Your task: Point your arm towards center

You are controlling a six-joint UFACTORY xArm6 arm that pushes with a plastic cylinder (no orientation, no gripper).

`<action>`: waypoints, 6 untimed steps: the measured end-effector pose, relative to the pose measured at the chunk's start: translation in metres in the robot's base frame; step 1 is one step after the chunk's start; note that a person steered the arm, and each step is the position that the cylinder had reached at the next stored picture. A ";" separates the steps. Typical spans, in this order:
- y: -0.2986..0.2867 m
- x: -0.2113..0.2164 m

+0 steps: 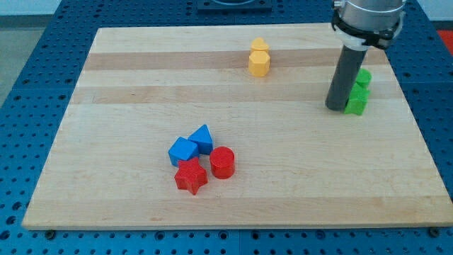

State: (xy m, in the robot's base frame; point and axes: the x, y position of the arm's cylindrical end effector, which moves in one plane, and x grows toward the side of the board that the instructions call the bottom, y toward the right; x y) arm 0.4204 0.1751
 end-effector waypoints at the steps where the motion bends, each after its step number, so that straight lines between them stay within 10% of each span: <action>1: 0.017 0.000; 6: -0.192 -0.047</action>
